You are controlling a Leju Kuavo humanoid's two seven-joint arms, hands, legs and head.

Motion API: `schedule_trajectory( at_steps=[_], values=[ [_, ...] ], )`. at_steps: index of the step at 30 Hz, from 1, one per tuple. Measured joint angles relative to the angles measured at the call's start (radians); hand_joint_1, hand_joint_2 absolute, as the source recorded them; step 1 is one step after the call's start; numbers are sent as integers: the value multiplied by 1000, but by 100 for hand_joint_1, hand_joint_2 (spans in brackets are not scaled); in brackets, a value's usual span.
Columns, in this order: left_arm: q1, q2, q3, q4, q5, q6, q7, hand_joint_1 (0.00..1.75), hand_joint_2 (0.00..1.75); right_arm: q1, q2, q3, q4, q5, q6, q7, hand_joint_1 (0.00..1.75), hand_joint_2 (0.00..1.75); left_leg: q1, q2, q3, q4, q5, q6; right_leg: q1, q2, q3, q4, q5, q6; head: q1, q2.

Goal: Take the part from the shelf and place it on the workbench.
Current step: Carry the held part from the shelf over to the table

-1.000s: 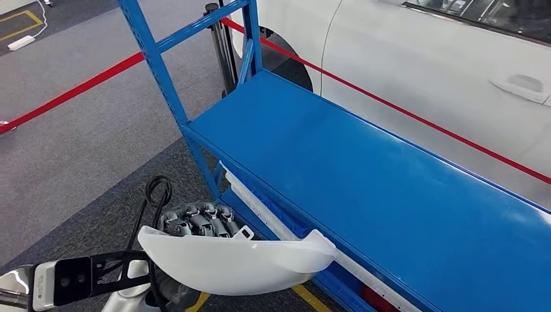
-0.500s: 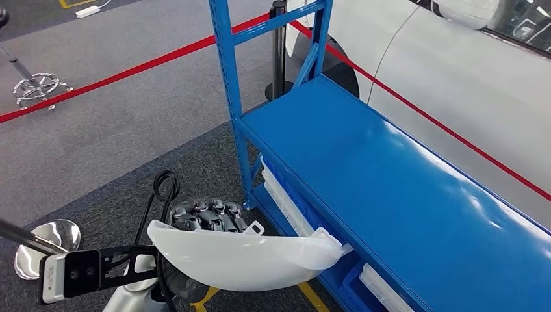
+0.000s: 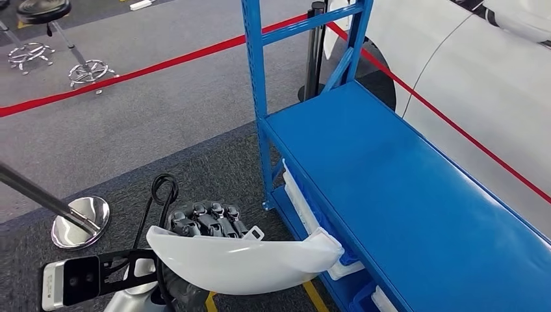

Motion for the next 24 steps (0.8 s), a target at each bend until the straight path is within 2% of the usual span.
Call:
schedule_trajectory(
  at_steps=[1, 2, 3, 4, 5, 7, 8, 9, 10, 11, 12, 13, 14, 15, 16, 17, 18, 19, 20, 21, 23, 24],
  values=[
    [0, 1, -1, -4, -2, 0, -1, 175, 175, -1, 0, 0, 0, 0, 0, 0, 0, 0, -1, 6, 24, -52, 35, 5, 2, -12, 4, 0, -3, 0, 0, 0],
    [0, 1, -1, -8, -6, 2, -3, 175, 175, -1, 0, 1, 0, 1, 0, -1, 0, 0, -5, 24, 62, -127, 72, 14, 3, -24, 10, -1, -6, 1, 0, 0],
    [0, 2, -2, -10, -11, 4, -6, 175, 175, -1, 1, 1, 0, 2, 0, -2, 0, 0, -11, 46, 97, -196, 98, 24, 5, -35, 15, -1, -9, 3, 1, 0],
    [-1, 2, -2, -11, -20, 7, -11, 175, 175, -2, 2, 3, 0, 4, 0, -2, 0, 0, -19, 64, 121, -248, 113, 33, 6, -45, 19, -3, -12, 7, 1, 0],
    [-1, 2, -3, -11, -30, 10, -18, 175, 175, -2, 2, 4, 0, 6, 0, -4, 0, 0, -25, 75, 132, -274, 116, 40, 5, -55, 22, -5, -13, 11, 1, 0],
    [-2, 2, -3, -8, -50, 18, -30, 175, 175, -5, 3, 6, 0, 9, 1, -8, 0, 0, -31, 58, 136, -289, 115, 48, 4, -75, 30, -14, -15, 21, 0, 0],
    [-1, 2, -4, -4, -58, 20, -33, 175, 175, -7, 4, 7, 0, 10, 1, -11, 0, 0, -28, 45, 144, -300, 121, 52, 2, -72, 37, -15, -17, 26, 2, 0],
    [0, 2, -5, 2, -64, 21, -34, 175, 175, -9, 3, 9, 0, 11, 1, -14, 0, 0, -24, 33, 154, -314, 127, 55, 2, -51, 37, -5, -26, 30, 2, 0],
    [-1, 1, -6, 8, -68, 21, -34, 175, 175, -9, 4, 10, 0, 11, 1, -17, 0, 0, -19, 21, 164, -327, 134, 59, 2, -21, 25, 25, -45, 34, 4, 0],
    [-1, 0, -8, 14, -70, 20, -34, 175, 175, -9, 3, 11, 0, 11, 2, -19, 0, 0, -15, 11, 169, -334, 139, 61, 1, 13, -1, 76, -72, 36, 6, 0],
    [-1, 0, -10, 21, -72, 19, -34, 175, 175, -7, 3, 12, 0, 12, 2, -21, 0, 0, -15, 0, 169, -335, 140, 64, 1, 36, -37, 140, -102, 37, 7, 0],
    [-1, -1, -12, 27, -73, 19, -34, 175, 175, -6, 3, 12, 1, 12, 2, -22, 0, 0, -15, -13, 168, -333, 140, 65, 1, 45, -73, 200, -124, 38, 8, 0],
    [0, -1, -13, 32, -73, 17, -33, 175, 175, -5, 4, 13, 1, 12, 2, -22, 0, 0, -15, -27, 166, -330, 139, 64, 0, 48, -98, 234, -127, 40, 9, 0],
    [1, -1, -14, 36, -70, 16, -32, 175, 175, -4, 4, 13, 1, 13, 3, -23, 0, 0, -14, -42, 165, -326, 137, 63, -1, 49, -106, 234, -109, 41, 9, 0],
    [1, -1, -14, 39, -67, 15, -29, 175, 175, -3, 4, 13, 1, 15, 4, -23, 0, 0, -13, -56, 165, -320, 134, 59, -4, 53, -96, 197, -74, 43, 9, 0],
    [0, -1, -15, 42, -64, 14, -25, 175, 175, -2, 3, 14, 1, 16, 5, -23, 0, 0, -12, -70, 164, -312, 129, 55, -9, 64, -71, 132, -32, 46, 9, 0],
    [-1, -1, -15, 45, -61, 12, -21, 175, 175, -2, 4, 14, 2, 17, 6, -23, 0, 0, -12, -82, 160, -301, 123, 49, -12, 86, -47, 74, -3, 49, 10, 0],
    [-3, -1, -16, 47, -58, 10, -17, 175, 175, -2, 6, 15, 2, 18, 7, -23, 0, 0, -12, -92, 155, -291, 117, 42, -14, 103, -30, 31, 15, 48, 11, 0],
    [-4, -2, -16, 48, -57, 8, -14, 175, 175, -3, 7, 16, 2, 18, 8, -23, 0, 0, -13, -100, 149, -282, 112, 37, -14, 115, -23, 10, 19, 46, 11, 0],
    [-6, -2, -17, 50, -55, 6, -12, 175, 175, -5, 9, 18, 3, 18, 8, -23, 0, 0, -14, -107, 144, -278, 110, 33, -12, 117, -23, 10, 14, 41, 12, 0],
    [-7, -3, -18, 51, -54, 4, -8, 175, 175, -8, 12, 21, 3, 18, 9, -23, 0, 0, -12, -113, 139, -272, 107, 26, -11, 95, -20, 7, 14, 26, 13, 0],
    [-9, -3, -18, 51, -54, 4, -8, 175, 175, -9, 14, 23, 3, 18, 9, -23, 0, 0, -12, -99, 133, -259, 98, 22, -10, 84, -17, 5, 13, 19, 10, 0]
  ],
)
